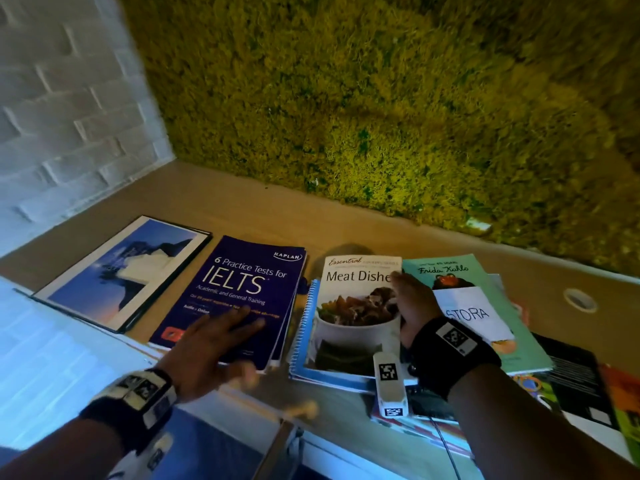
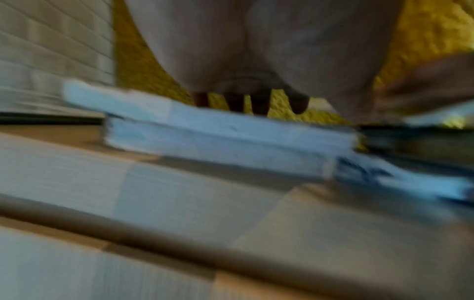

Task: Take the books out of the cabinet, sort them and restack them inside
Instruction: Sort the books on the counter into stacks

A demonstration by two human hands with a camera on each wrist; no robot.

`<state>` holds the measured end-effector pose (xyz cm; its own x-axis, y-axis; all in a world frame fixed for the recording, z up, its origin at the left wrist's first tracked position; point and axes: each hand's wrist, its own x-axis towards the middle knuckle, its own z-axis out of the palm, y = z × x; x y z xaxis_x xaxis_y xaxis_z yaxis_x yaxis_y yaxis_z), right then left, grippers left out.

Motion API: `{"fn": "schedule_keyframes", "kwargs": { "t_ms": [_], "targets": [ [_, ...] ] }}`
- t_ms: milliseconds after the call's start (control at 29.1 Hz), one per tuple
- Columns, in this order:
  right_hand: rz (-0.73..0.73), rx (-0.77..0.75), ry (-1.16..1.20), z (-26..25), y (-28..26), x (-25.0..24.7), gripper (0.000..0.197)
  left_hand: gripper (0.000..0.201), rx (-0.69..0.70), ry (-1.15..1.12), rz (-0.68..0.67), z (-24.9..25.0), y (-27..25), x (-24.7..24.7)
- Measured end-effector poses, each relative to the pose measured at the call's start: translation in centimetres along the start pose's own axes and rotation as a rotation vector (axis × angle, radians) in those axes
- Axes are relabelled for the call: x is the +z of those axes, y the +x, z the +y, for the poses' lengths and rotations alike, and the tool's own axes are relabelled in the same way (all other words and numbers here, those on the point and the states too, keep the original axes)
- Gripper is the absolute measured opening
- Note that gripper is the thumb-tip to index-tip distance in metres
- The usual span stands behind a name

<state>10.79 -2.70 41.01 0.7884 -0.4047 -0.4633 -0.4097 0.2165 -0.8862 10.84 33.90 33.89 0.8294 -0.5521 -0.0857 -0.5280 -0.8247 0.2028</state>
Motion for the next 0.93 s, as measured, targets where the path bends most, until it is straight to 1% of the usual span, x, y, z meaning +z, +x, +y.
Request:
{"fn": "schedule_keyframes", "kwargs": {
  "t_ms": [34,69,103,137,172,206,240,275,309,343,378,412,446,481,515,549,584,618,652,687,755,790,824,858,893,927],
  "targets": [
    [-0.014,0.039,-0.003,0.4,-0.2,0.6,0.025,0.072,-0.141,-0.086,0.091,-2.0,0.5,-0.5],
    [-0.025,0.074,-0.016,0.9,-0.2,1.2,0.025,0.072,-0.306,-0.175,0.257,-3.7,1.2,-1.3],
    [-0.035,0.095,-0.04,1.4,-0.3,1.7,0.027,0.074,-0.507,-0.338,0.314,-5.0,1.5,-2.6],
    [-0.036,0.093,-0.084,2.1,-0.3,2.3,0.029,0.074,-0.671,-0.561,0.308,-6.1,2.0,-3.2],
    [-0.048,0.083,-0.128,2.8,0.0,2.9,0.031,0.067,-0.769,-0.755,0.237,-6.3,2.4,-3.7],
    [-0.075,0.067,-0.171,3.4,0.0,3.6,0.032,0.051,-0.775,-0.911,0.14,-6.2,2.9,-3.7],
    [-0.089,0.063,-0.215,4.0,0.0,4.3,0.031,0.04,-0.756,-0.942,0.063,-6.1,3.4,-4.0],
    [-0.087,0.066,-0.25,4.4,-0.1,5.1,0.028,0.037,-0.714,-0.917,0.022,-6.1,3.9,-4.0],
    [-0.065,0.04,-0.306,4.7,0.0,5.5,0.029,0.036,-0.706,-0.873,-0.015,-5.7,4.0,-4.3],
    [-0.028,-0.009,-0.398,5.1,0.5,5.9,0.044,0.036,-0.687,-0.851,-0.033,-6.3,4.4,-4.0],
    [0.016,-0.09,-0.551,5.1,0.7,6.1,0.064,0.038,-0.7,-0.871,-0.058,-6.7,4.6,-4.0],
    [0.059,-0.198,-0.718,4.7,0.6,6.2,0.079,0.042,-0.703,-0.914,-0.084,-6.7,5.0,-4.1],
    [0.079,-0.32,-0.847,4.3,0.2,6.4,0.083,0.046,-0.723,-0.967,-0.119,-7.2,5.1,-4.1],
    [0.047,-0.439,-0.919,3.9,-0.2,6.7,0.079,0.048,-0.717,-1.01,-0.148,-7.9,5.4,-3.7],
    [-0.046,-0.53,-0.942,3.3,-1.1,7.2,0.07,0.051,-0.727,-1.031,-0.164,-8.3,5.5,-3.5],
    [-0.185,-0.577,-0.964,2.9,-1.7,7.9,0.062,0.059,-0.73,-1.074,-0.167,-9.0,5.8,-3.1],
    [-0.346,-0.583,-0.994,2.8,-2.6,8.7,0.058,0.07,-0.735,-1.121,-0.175,-9.7,5.9,-2.7],
    [-0.502,-0.555,-1.053,3.1,-3.3,9.6,0.058,0.075,-0.721,-1.18,-0.175,-10.3,6.1,-2.4],
    [-0.595,-0.552,-1.143,3.6,-3.9,10.4,0.059,0.074,-0.72,-1.197,-0.162,-10.2,6.2,-2.6],
    [-0.614,-0.566,-1.238,4.5,-4.2,11.0,0.062,0.066,-0.699,-1.217,-0.14,-9.9,6.2,-3.0],
    [-0.556,-0.618,-1.381,6.5,-4.5,12.1,0.075,0.05,-0.697,-1.165,-0.102,-8.9,6.2,-4.0],
    [-0.55,-0.632,-1.43,7.2,-4.6,12.4,0.087,0.049,-0.699,-1.15,-0.101,-8.3,6.2,-4.6],
    [-0.573,-0.638,-1.465,7.5,-4.7,12.8,0.098,0.051,-0.694,-1.152,-0.095,-7.9,6.5,-5.4],
    [-0.6,-0.633,-1.487,7.8,-4.6,13.1,0.106,0.05,-0.686,-1.149,-0.079,-7.2,6.7,-6.6],
    [-0.612,-0.631,-1.491,7.7,-4.4,13.5,0.107,0.045,-0.65,-1.156,-0.068,-6.8,7.1,-7.5],
    [-0.606,-0.644,-1.482,7.3,-4.2,13.8,0.103,0.04,-0.644,-1.124,-0.063,-6.4,7.4,-8.6]
  ]
}}
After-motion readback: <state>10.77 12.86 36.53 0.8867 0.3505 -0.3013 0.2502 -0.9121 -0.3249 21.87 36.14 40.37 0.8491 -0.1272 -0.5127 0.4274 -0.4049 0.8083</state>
